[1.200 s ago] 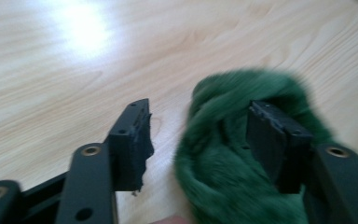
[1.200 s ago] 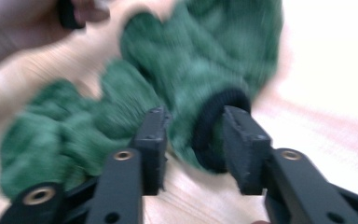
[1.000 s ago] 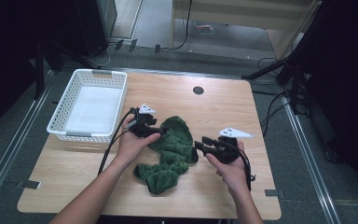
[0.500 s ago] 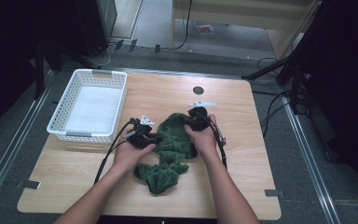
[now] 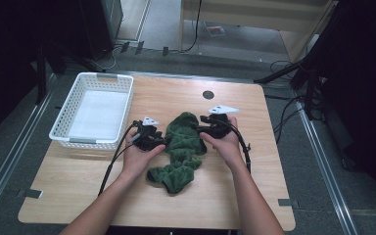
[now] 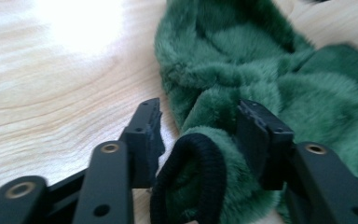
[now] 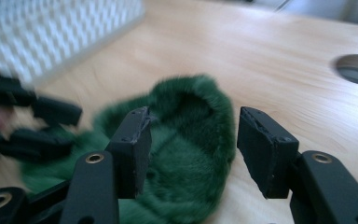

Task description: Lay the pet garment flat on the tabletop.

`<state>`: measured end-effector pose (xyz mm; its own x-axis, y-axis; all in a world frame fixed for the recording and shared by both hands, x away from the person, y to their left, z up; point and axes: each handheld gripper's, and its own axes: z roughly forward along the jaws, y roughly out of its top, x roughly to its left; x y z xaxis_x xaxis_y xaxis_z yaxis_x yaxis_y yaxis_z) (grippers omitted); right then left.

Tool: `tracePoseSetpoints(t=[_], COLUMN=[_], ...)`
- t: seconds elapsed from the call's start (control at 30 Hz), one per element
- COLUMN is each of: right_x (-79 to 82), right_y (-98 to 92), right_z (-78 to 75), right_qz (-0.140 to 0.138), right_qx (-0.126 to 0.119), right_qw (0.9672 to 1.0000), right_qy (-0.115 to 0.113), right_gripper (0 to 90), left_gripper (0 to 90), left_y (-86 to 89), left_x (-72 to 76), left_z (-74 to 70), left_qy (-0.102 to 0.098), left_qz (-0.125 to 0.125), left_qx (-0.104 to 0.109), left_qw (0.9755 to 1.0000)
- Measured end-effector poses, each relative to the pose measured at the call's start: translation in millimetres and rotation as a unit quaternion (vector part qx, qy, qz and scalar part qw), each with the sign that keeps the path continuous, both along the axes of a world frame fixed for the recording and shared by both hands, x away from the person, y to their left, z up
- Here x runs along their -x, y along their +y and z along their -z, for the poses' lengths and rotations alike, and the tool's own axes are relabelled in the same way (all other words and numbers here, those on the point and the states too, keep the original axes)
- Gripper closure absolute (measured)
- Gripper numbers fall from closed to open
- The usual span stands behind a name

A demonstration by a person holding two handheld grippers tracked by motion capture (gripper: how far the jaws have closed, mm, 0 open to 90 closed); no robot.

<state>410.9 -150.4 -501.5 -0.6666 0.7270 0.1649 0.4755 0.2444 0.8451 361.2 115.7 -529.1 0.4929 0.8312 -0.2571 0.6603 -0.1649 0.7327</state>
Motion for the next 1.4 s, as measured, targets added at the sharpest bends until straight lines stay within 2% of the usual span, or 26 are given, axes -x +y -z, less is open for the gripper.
tracePoseSetpoints(t=[0.03,0.07,0.1,0.2,0.23,0.27,0.3,0.33,0.37,0.4,0.47,0.6,0.7,0.73,0.8,0.87,0.9,1.07,1.1,1.13,1.17,1.23,1.27,1.3,1.37,1.4], right_x=[9.0,9.0,27.7,49.3,53.1,53.1,60.3,60.3,63.0,61.9,55.7,33.1,15.0,15.0,5.7,4.3,5.0,6.5,7.4,7.4,8.7,10.1,16.7,18.8,26.7,31.6], right_y=[-4.7,-4.7,-7.2,-0.7,0.4,0.4,4.1,4.1,9.5,11.1,11.1,10.1,7.7,7.7,5.1,6.2,10.7,11.3,8.4,8.4,6.5,6.2,6.7,6.9,5.9,4.9], right_z=[-2.4,-2.4,-2.0,9.6,13.7,13.7,26.5,26.5,35.9,39.2,41.8,43.4,44.9,44.9,45.5,45.3,44.3,43.6,43.8,43.8,43.6,42.7,37.2,35.2,26.5,20.8], right_qz=[0.021,0.021,0.035,0.030,0.033,0.033,0.037,0.037,0.050,0.048,0.050,0.082,0.097,0.097,0.112,0.108,0.102,0.106,0.108,0.108,0.101,0.096,0.095,0.095,0.097,0.097], right_qx=[-0.024,-0.024,-0.038,0.024,0.037,0.037,0.076,0.076,0.149,0.157,0.145,0.129,0.114,0.114,0.099,0.101,0.109,0.100,0.089,0.089,0.079,0.076,0.077,0.078,0.068,0.058], right_qw=[0.9995,0.9995,0.9986,0.9984,0.9975,0.9975,0.9949,0.9949,0.9874,0.9863,0.9881,0.9881,0.9886,0.9886,0.9885,0.9888,0.9886,0.9888,0.9894,0.9894,0.9908,0.9916,0.9924,0.9923,0.9929,0.9933], right_qy=[0.002,0.002,0.013,0.041,0.051,0.051,0.054,0.054,0.022,0.016,0.011,0.015,0.019,0.019,0.023,0.021,0.019,0.031,0.038,0.038,0.043,0.042,0.020,0.014,-0.013,-0.023], right_gripper=[45.4,45.4,48.8,48.5,49.1,49.1,52.1,52.1,52.3,52.5,53.0,55.5,57.3,57.3,66.4,70.4,74.4,72.5,70.8,70.8,66.5,62.8,55.5,53.4,51.6,51.7], left_gripper=[47.6,47.7,47.7,47.7,48.2,48.8,50.9,50.9,58.8,61.9,68.7,77.4,81.7,82.3,82.9,83.0,82.7,79.3,75.4,72.4,66.2,56.8,53.7,51.4,47.0,46.9], left_y=[2.8,2.8,6.3,4.9,3.8,3.8,3.0,1.8,-1.1,-1.1,-2.8,-6.4,-1.8,-1.8,1.3,0.5,-1.4,-1.1,0.2,0.2,2.5,4.4,8.4,10.0,10.6,11.3], left_x=[2.1,2.1,6.3,8.1,7.5,7.5,6.6,6.1,4.5,4.5,-1.1,-12.5,-24.7,-24.7,-37.0,-41.0,-48.1,-53.4,-50.0,-50.0,-45.5,-43.3,-39.1,-36.0,-32.1,-23.8], left_z=[-2.0,-2.0,-4.5,-1.3,1.1,1.1,3.4,4.3,7.1,7.1,10.2,10.7,11.8,11.8,12.6,12.1,11.3,12.4,12.6,12.6,11.1,9.5,4.8,1.3,-2.8,-11.2], left_qy=[-0.005,-0.005,-0.010,0.005,0.019,0.019,0.035,0.038,0.033,0.033,0.028,0.017,0.016,0.016,0.015,0.014,0.010,0.001,-0.015,-0.015,-0.029,-0.030,-0.030,-0.032,-0.038,-0.058], left_qz=[-0.006,-0.006,-0.008,0.006,0.013,0.013,0.020,0.020,0.017,0.017,0.008,-0.016,-0.052,-0.052,-0.076,-0.080,-0.092,-0.092,-0.087,-0.087,-0.091,-0.091,-0.083,-0.078,-0.072,-0.067], left_qx=[0.008,0.008,0.009,-0.008,-0.006,-0.006,-0.001,-0.009,-0.033,-0.033,-0.042,-0.058,-0.051,-0.051,-0.045,-0.049,-0.056,-0.043,-0.038,-0.038,-0.032,-0.023,-0.004,0.004,0.006,0.004], left_qw=[0.9999,0.9999,0.9999,0.9999,0.9997,0.9997,0.9992,0.9990,0.9988,0.9988,0.9987,0.9980,0.9972,0.9972,0.9960,0.9955,0.9942,0.9948,0.9954,0.9954,0.9950,0.9951,0.9961,0.9965,0.9967,0.9961])
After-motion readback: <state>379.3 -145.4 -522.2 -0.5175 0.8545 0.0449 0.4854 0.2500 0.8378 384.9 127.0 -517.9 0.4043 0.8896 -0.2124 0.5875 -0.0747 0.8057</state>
